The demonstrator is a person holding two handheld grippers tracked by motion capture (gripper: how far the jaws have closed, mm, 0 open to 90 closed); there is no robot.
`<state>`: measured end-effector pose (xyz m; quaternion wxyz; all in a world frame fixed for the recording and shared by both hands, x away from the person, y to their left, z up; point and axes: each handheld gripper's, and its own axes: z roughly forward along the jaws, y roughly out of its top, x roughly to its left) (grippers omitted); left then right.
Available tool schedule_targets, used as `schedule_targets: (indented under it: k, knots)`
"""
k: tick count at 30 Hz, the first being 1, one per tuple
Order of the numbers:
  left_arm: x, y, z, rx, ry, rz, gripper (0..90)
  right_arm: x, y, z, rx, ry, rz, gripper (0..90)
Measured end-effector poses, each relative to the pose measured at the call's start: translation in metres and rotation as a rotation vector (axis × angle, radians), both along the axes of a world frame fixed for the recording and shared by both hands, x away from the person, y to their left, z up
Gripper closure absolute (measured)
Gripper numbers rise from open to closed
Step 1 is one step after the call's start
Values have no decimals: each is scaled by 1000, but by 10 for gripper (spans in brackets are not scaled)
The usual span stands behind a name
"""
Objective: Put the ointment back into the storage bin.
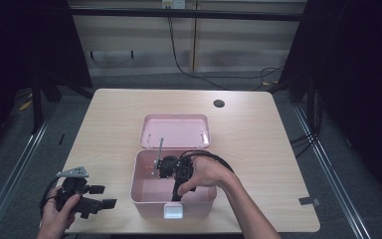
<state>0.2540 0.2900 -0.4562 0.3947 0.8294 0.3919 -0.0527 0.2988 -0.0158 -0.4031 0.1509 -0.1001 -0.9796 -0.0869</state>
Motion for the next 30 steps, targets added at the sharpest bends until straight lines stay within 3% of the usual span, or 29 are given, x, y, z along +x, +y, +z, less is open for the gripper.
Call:
schedule_targets:
  k: [21,30]
  knots:
    - [0,-1,0,-3,2,4,167,-1,-27,38,63,-69,-59,629]
    - [0,-1,0,-2,4,0,168,-2,-38,47,79,-94,-70,616]
